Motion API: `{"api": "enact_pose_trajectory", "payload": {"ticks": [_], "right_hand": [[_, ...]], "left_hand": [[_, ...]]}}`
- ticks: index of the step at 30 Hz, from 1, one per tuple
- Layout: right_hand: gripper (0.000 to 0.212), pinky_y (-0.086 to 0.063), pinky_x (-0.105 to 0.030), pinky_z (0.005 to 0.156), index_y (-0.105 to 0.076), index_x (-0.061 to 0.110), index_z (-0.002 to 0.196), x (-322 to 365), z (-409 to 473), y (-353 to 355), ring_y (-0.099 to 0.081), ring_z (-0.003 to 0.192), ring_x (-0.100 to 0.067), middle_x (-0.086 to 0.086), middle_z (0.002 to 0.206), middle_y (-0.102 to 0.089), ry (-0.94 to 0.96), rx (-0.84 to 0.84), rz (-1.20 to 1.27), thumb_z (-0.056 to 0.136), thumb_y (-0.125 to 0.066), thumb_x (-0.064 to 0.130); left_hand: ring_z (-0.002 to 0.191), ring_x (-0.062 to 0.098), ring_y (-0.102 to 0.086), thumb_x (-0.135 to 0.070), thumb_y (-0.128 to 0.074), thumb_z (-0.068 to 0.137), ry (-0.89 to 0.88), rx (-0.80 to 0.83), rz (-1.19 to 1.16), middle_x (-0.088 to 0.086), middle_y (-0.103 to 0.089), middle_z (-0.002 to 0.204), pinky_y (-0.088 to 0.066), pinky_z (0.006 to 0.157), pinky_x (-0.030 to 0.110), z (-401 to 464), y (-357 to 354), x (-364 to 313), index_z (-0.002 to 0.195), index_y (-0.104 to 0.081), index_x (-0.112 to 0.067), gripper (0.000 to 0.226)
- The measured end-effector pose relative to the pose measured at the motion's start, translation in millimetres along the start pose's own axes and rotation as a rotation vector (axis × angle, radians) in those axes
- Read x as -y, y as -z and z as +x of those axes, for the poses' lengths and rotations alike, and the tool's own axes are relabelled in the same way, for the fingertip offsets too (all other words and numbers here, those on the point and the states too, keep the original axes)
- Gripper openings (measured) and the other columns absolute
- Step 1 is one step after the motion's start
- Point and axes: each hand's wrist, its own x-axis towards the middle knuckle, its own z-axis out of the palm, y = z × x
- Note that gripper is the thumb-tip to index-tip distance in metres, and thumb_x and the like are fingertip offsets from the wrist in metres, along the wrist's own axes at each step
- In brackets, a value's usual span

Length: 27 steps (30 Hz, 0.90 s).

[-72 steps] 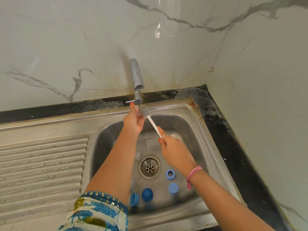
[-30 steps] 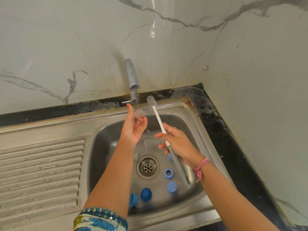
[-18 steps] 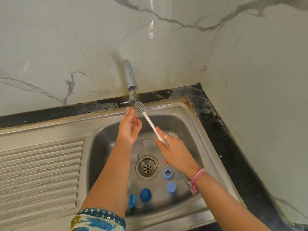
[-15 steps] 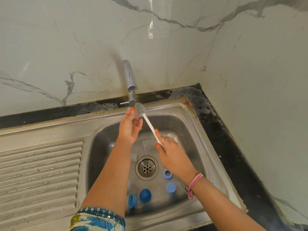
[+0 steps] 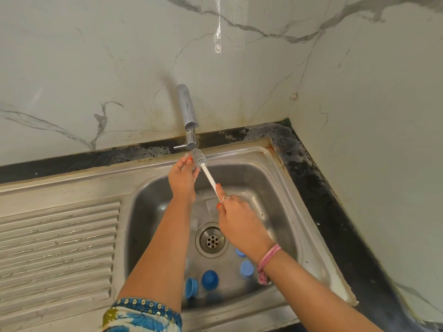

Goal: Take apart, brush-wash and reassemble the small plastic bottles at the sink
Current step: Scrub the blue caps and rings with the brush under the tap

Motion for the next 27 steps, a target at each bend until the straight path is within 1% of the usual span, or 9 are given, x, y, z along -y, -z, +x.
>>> {"api": "enact_pose_trajectory", "payload": {"ticks": [5,8,10,14,17,19,23,24,27], "right_hand": [[0.051,-0.036,-0.031,0.067,-0.025,0.021,0.153,-7,16,11,-0.05,0.079,-0.02,-0.004,0.089,-0.05,-0.04,-0.006,0.098,0.103,-0.035,0.019],[0.053,-0.043,-0.034,0.074,-0.018,0.021,0.154,2,1,5,-0.054,0.088,-0.021,-0.003,0.097,-0.049,0.019,0.001,-0.02,0.103,-0.033,0.019],[0.054,-0.045,-0.035,0.079,-0.014,0.021,0.155,4,-8,1,-0.055,0.094,-0.022,-0.005,0.107,-0.052,0.027,0.006,-0.083,0.103,-0.032,0.017],[0.052,-0.041,-0.033,0.069,-0.024,0.023,0.153,-4,6,9,-0.047,0.077,-0.019,-0.008,0.094,-0.053,-0.085,0.005,0.091,0.103,-0.036,0.019],[0.052,-0.038,-0.033,0.07,-0.024,0.02,0.153,-1,10,8,-0.055,0.085,-0.029,-0.014,0.104,-0.06,-0.101,0.0,0.121,0.102,-0.035,0.017],[0.054,-0.038,-0.033,0.071,-0.021,0.018,0.154,1,8,4,-0.058,0.093,-0.03,-0.012,0.102,-0.058,-0.091,-0.003,0.09,0.102,-0.035,0.015],[0.058,-0.046,-0.033,0.07,-0.011,0.021,0.155,-6,-7,-4,-0.057,0.085,-0.02,-0.006,0.106,-0.055,-0.048,0.058,-0.06,0.102,-0.034,0.013],[0.057,-0.045,-0.032,0.066,-0.014,0.022,0.154,-10,-9,-3,-0.054,0.077,-0.017,-0.004,0.098,-0.054,-0.068,0.083,-0.04,0.102,-0.035,0.013],[0.052,-0.045,-0.03,0.06,-0.024,0.024,0.153,-28,-5,4,-0.044,0.061,-0.009,0.005,0.074,-0.044,-0.157,0.087,0.078,0.103,-0.036,0.018]], "left_hand": [[0.084,0.006,-0.063,-0.002,-0.055,0.096,-0.067,0.008,0.12,-0.002,-0.067,0.092,-0.053,0.076,0.015,-3,1,10,0.119,-0.062,-0.002,0.025],[0.076,0.002,-0.061,-0.003,-0.052,0.098,-0.013,-0.053,0.039,-0.006,-0.067,0.088,-0.052,0.076,0.018,0,-4,2,0.12,-0.063,-0.008,0.025],[0.069,0.001,-0.061,-0.005,-0.05,0.099,0.018,-0.071,0.005,-0.008,-0.069,0.079,-0.051,0.067,0.017,5,-6,-1,0.119,-0.064,-0.009,0.024],[0.093,0.012,-0.063,-0.008,-0.05,0.1,0.025,-0.024,0.082,0.0,-0.067,0.099,-0.054,0.074,0.021,-3,-8,1,0.117,-0.062,-0.011,0.021],[0.101,0.012,-0.062,-0.013,-0.05,0.1,0.072,-0.013,0.155,-0.001,-0.066,0.11,-0.051,0.079,0.029,-9,-10,5,0.114,-0.059,-0.019,0.018],[0.103,0.014,-0.063,-0.017,-0.05,0.099,0.101,-0.045,0.166,0.0,-0.067,0.112,-0.052,0.083,0.035,-6,-11,3,0.105,-0.058,-0.024,0.012],[0.081,0.012,-0.063,-0.013,-0.045,0.102,0.186,-0.055,-0.026,0.002,-0.065,0.095,-0.05,0.066,0.033,3,-11,-12,0.105,-0.057,-0.019,0.013],[0.081,0.012,-0.064,-0.012,-0.045,0.101,0.209,-0.032,-0.086,0.001,-0.066,0.095,-0.048,0.068,0.036,4,-11,-17,0.107,-0.057,-0.018,0.015],[0.107,0.016,-0.065,-0.014,-0.042,0.103,0.278,0.03,-0.155,0.002,-0.068,0.116,-0.04,0.093,0.049,2,-12,-22,0.12,-0.057,-0.014,0.023]]}}
